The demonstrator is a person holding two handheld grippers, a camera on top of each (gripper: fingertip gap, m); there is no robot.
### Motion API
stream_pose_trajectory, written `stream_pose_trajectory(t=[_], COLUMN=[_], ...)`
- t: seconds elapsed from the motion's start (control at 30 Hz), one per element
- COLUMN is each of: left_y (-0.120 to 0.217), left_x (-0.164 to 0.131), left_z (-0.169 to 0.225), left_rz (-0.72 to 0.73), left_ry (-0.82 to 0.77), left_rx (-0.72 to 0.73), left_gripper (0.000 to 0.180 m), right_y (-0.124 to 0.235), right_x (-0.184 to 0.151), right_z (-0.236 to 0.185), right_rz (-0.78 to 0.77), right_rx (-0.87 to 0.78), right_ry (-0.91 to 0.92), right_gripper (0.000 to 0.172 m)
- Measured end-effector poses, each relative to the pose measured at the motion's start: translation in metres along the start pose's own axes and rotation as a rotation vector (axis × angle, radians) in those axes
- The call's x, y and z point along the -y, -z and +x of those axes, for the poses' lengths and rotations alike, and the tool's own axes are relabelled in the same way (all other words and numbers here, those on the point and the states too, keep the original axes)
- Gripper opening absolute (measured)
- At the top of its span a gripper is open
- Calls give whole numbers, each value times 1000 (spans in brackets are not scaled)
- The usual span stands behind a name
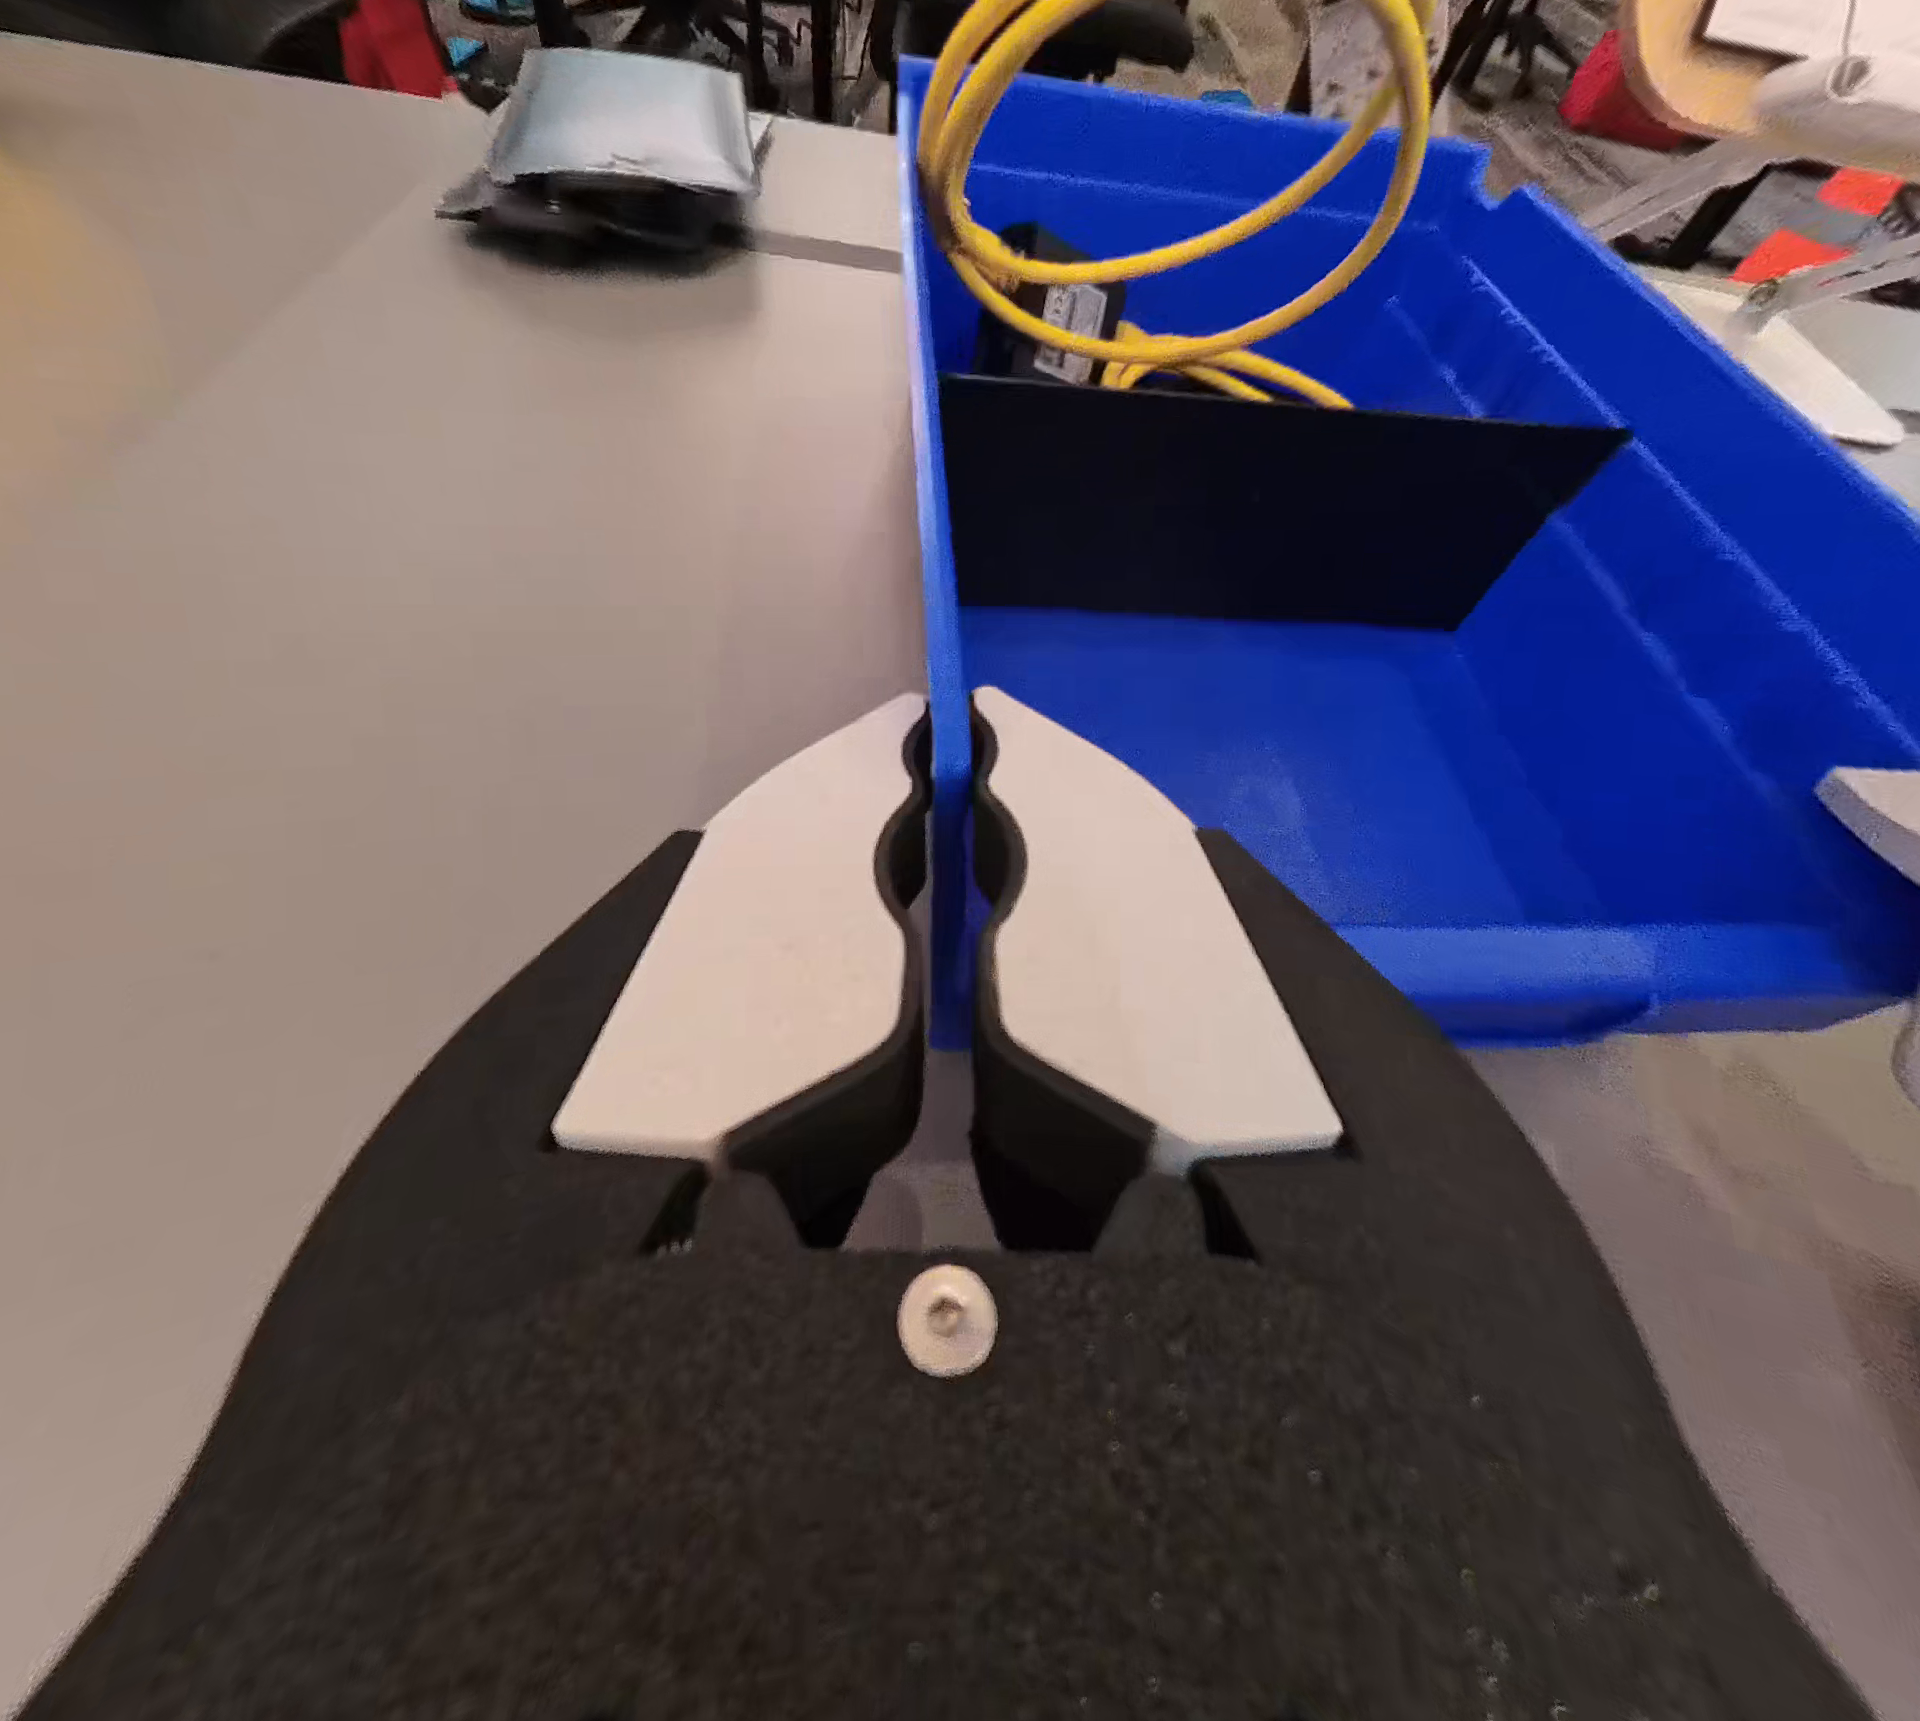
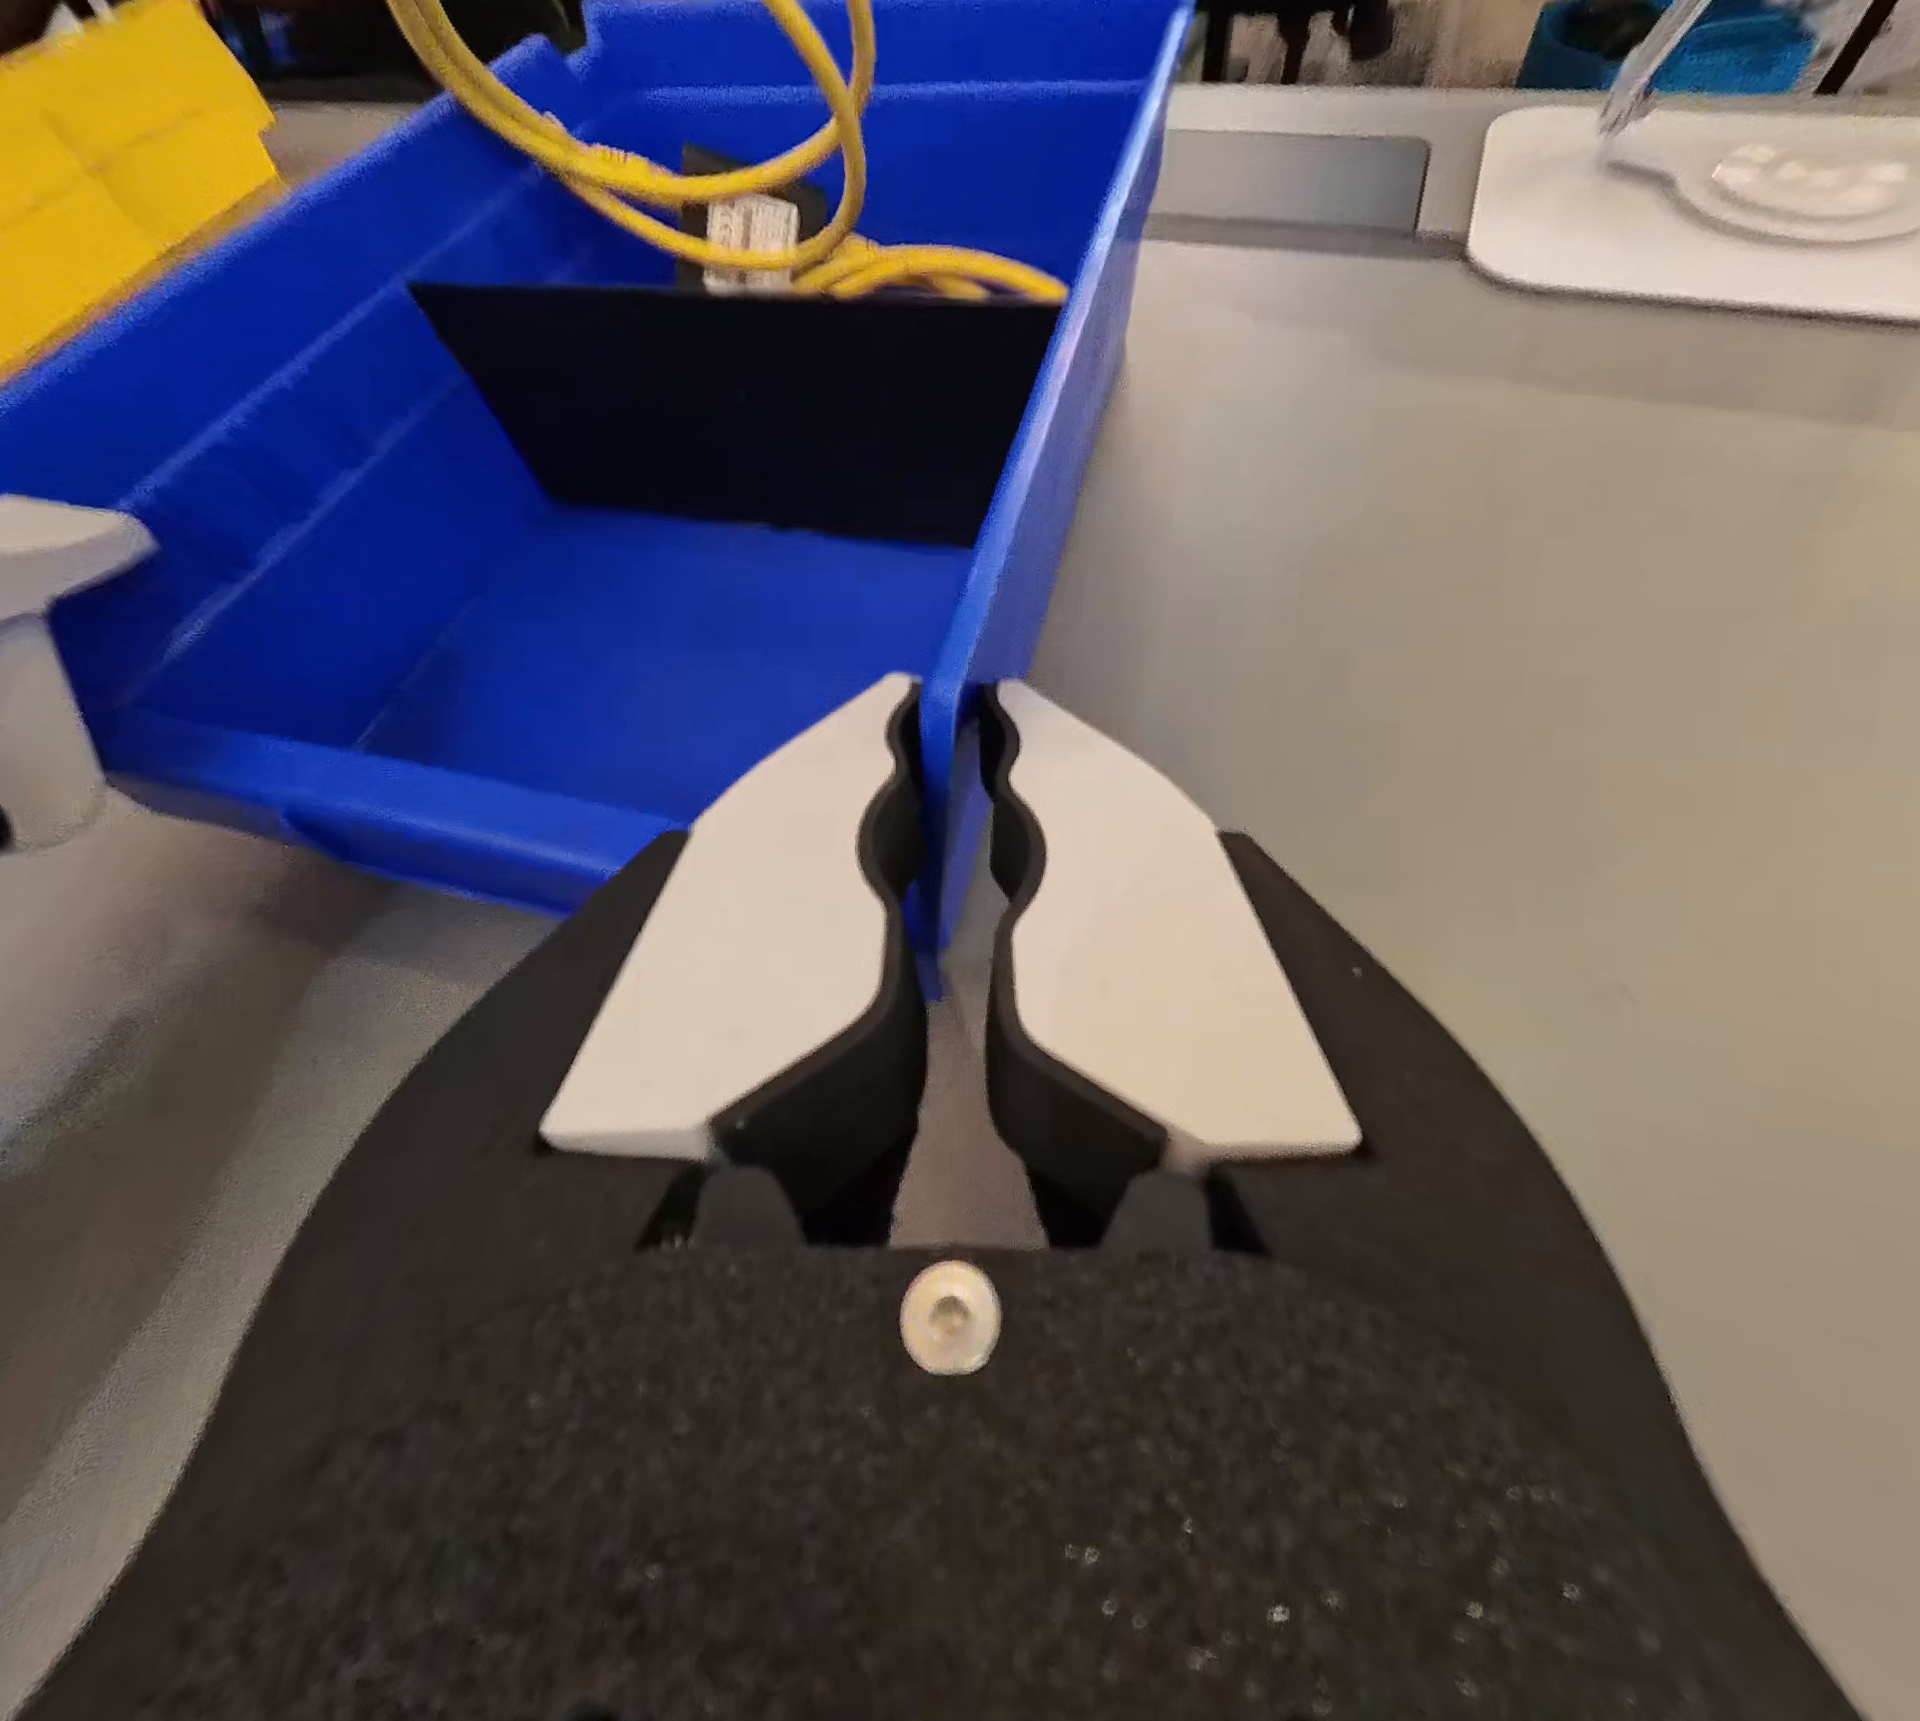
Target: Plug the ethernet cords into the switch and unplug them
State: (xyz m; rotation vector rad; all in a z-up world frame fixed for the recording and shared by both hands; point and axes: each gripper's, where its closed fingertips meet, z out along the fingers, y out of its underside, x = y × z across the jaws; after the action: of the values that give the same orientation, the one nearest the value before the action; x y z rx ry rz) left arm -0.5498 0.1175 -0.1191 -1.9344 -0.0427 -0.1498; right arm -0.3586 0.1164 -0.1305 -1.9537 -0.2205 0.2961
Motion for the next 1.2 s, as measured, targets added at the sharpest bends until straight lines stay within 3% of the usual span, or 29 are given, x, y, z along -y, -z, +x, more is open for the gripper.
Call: stream_pose_trajectory(t=[0.17, 0.3, 0.37, 0.5, 0.6, 0.7, 0.77, 0.83, 0.9, 0.97, 1.07, 1.2], left_y=[-1, 2, 11, 48, 66, 74, 78, 82, 89, 91, 81, 74], left_x=[0, -4, 6, 37, 42, 47, 44, 24, 5, -9, -14, -22], left_z=[0, 4, 2, -4, -4, 20, 42, 59, 86, 105, 113, 112], left_rz=[22, -34, 5, 134, 187, 270, 294, 205, 161, 128, 85, 56], left_ry=[45, 34, 30, -33, -161, -139, -125, -129, -105, -70, 9, 29], left_rx=[-33, -54, -29, 55, 135, 100, 82, 89, -10, -96, -151, -183], left_gripper=[4, 30, 44, 46, 42, 44, 46, 38, 26, 33, 62, 60], right_y=[4, 10, 24, 79, 126, 167, 190, 212, 233, 253, 265, 265], right_x=[0, -5, -4, 23, 26, 19, 18, 14, 5, -11, -19, -24], right_z=[-4, -15, -13, 17, 66, 140, 206, 279, 354, 406, 453, 478], right_rz=[21, -66, -111, -24, -9, -16, 22, 48, 76, 106, 117, 143], right_rx=[68, 261, 360, 532, 585, 529, 388, 203, -7, -121, -194, -218], right_ry=[-9, 8, 24, 60, 137, 192, 235, 258, 225, 137, 26, -68], right_gripper=[10, 19, 25, 33, 35, 35, 35, 35, 34, 34, 32, 30])
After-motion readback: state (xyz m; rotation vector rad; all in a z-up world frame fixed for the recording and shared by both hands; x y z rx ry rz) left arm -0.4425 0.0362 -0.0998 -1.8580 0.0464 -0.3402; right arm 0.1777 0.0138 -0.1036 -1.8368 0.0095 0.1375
